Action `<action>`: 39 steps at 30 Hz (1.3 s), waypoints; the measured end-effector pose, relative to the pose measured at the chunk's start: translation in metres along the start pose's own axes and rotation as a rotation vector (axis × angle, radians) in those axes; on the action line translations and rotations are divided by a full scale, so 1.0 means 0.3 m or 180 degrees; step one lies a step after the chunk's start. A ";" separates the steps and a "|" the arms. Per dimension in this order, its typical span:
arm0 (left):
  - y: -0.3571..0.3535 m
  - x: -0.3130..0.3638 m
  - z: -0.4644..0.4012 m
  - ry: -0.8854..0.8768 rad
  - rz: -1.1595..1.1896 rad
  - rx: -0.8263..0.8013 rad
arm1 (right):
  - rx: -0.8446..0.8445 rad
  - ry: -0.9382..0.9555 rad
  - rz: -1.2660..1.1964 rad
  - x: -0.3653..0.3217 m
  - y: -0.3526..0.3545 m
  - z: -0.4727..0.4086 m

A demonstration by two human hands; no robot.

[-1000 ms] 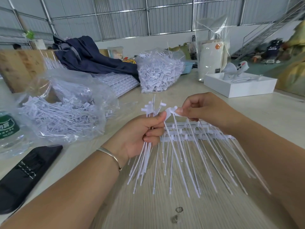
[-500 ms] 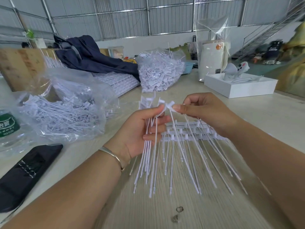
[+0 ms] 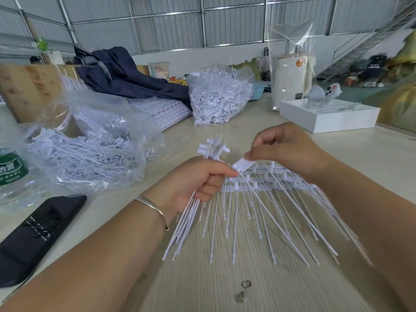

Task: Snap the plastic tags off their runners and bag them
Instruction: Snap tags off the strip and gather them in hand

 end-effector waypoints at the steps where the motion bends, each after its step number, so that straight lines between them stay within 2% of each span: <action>1: 0.003 -0.001 0.001 -0.0034 -0.0258 0.0147 | -0.0013 0.0019 0.0167 0.003 -0.001 0.000; 4: 0.016 -0.006 0.007 -0.0297 -0.1097 0.0747 | 0.0017 0.0079 0.0601 0.017 0.004 -0.002; 8: 0.012 -0.003 -0.001 -0.0321 -0.0345 0.0648 | 0.0173 0.0105 0.0463 0.026 0.013 -0.011; 11: 0.031 -0.004 -0.003 -0.0279 -0.0018 0.0831 | 0.0282 0.0129 0.0289 0.036 0.014 -0.013; 15: 0.049 -0.019 -0.005 -0.0107 0.0451 0.1045 | 0.0250 0.0255 0.0679 0.035 -0.004 -0.007; 22: 0.024 -0.020 -0.014 -0.0018 0.0817 0.0778 | 0.0018 0.0455 0.1320 0.030 -0.044 -0.002; 25: 0.036 -0.014 -0.014 -0.0034 0.0993 0.0743 | -0.0048 0.0517 0.1234 0.034 -0.048 0.000; 29: 0.049 -0.009 -0.006 -0.0174 0.0726 0.0821 | -0.0062 0.0626 0.1058 0.031 -0.047 0.002; 35: 0.049 -0.014 -0.013 -0.0123 0.0809 0.0844 | -0.0115 0.0553 0.0795 0.030 -0.056 0.006; 39: 0.046 -0.016 -0.010 0.0016 0.0471 0.0752 | -0.0077 0.0471 0.0766 0.033 -0.048 0.004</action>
Point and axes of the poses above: each hand's wrist, its own z-axis away from the middle knuckle, its own y-axis out of the back of the hand, x = y × z, the point moved 4 cm from there along -z, towards the middle knuckle, and after that the axes turned 6 degrees about x, right-handed, at the moved point
